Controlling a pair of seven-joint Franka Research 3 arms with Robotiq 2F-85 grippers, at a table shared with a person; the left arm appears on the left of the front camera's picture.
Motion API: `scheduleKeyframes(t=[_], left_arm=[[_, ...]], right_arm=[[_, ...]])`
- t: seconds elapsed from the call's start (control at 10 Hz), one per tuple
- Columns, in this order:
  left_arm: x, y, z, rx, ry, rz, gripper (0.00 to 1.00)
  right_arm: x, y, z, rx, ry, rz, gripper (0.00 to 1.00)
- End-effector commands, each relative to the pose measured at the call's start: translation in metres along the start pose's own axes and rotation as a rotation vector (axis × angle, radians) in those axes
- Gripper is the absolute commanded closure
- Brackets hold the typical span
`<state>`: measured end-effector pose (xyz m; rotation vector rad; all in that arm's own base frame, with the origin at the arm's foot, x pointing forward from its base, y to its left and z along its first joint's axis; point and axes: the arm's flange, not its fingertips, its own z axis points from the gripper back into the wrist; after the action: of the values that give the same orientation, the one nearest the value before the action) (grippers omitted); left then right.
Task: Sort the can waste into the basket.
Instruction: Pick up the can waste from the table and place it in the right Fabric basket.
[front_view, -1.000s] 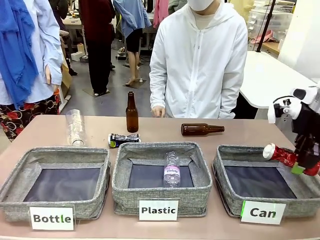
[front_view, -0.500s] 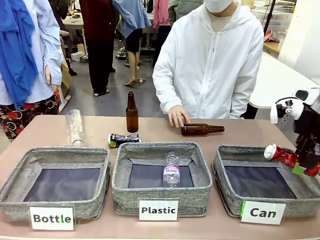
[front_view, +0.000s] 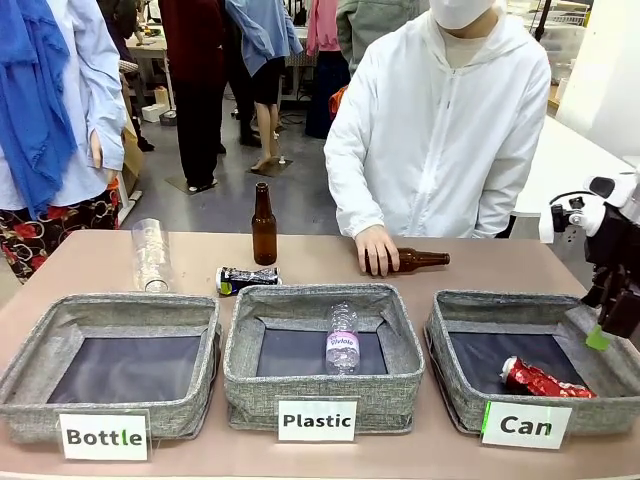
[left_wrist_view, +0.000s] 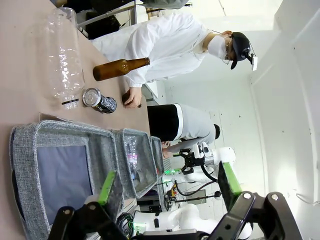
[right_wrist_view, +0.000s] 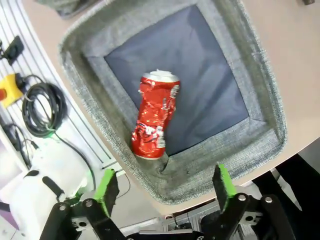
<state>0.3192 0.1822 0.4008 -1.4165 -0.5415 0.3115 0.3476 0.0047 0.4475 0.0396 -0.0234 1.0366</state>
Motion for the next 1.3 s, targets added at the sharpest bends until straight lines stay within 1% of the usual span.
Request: scheduleKeyframes(t=[0.0, 0.1, 0.2, 0.3, 0.4, 0.5, 0.6, 0.7, 0.8, 0.9, 1.0, 1.1, 1.2], left_arm=[[-0.001, -0.001, -0.001, -0.015, -0.002, -0.023, 0.0], [-0.001, -0.001, -0.001, -0.015, -0.002, -0.023, 0.0], [-0.001, -0.001, -0.001, -0.015, -0.002, -0.023, 0.0], [-0.001, -0.001, -0.001, -0.015, -0.002, -0.023, 0.0], [-0.001, -0.001, -0.001, -0.015, -0.002, -0.023, 0.0], [-0.001, -0.001, -0.001, -0.015, -0.002, -0.023, 0.0], [-0.001, -0.001, -0.001, -0.015, -0.002, -0.023, 0.0], [-0.001, -0.001, -0.001, -0.015, -0.002, -0.023, 0.0], [-0.001, -0.001, -0.001, -0.015, -0.002, -0.023, 0.0], [-0.001, -0.001, -0.001, -0.015, -0.002, -0.023, 0.0], [-0.001, -0.001, -0.001, -0.015, -0.002, -0.023, 0.0], [-0.001, -0.001, -0.001, -0.015, -0.002, -0.023, 0.0], [0.0, 0.0, 0.0, -0.001, 0.0, 0.0, 0.0]], right_arm=[[0.002, -0.005, 0.003, 0.011, -0.041, -0.043, 0.0], [-0.001, -0.006, 0.006, 0.066, -0.098, -0.112, 0.0], [-0.005, -0.008, 0.009, 0.149, -0.169, -0.207, 0.0], [-0.015, -0.014, 0.013, 0.303, -0.306, -0.397, 0.0], [-0.03, -0.022, 0.014, 0.432, -0.469, -0.544, 0.0], [-0.05, -0.033, 0.015, 0.626, -0.599, -0.596, 0.0], [-0.068, -0.045, 0.013, 0.79, -0.707, -0.708, 0.0], [-0.083, -0.057, 0.014, 1.004, -0.807, -0.861, 0.0], [-0.088, -0.066, 0.012, 1.164, -0.867, -0.995, 0.0], [-0.088, -0.073, 0.009, 1.243, -0.876, -1.03, 0.0], [-0.085, -0.079, 0.006, 1.264, -0.886, -1.034, 0.0], [-0.1, -0.058, 0.006, 0.907, -0.588, -0.715, 0.0], [-0.1, -0.058, 0.006, 0.907, -0.588, -0.715, 0.0]])
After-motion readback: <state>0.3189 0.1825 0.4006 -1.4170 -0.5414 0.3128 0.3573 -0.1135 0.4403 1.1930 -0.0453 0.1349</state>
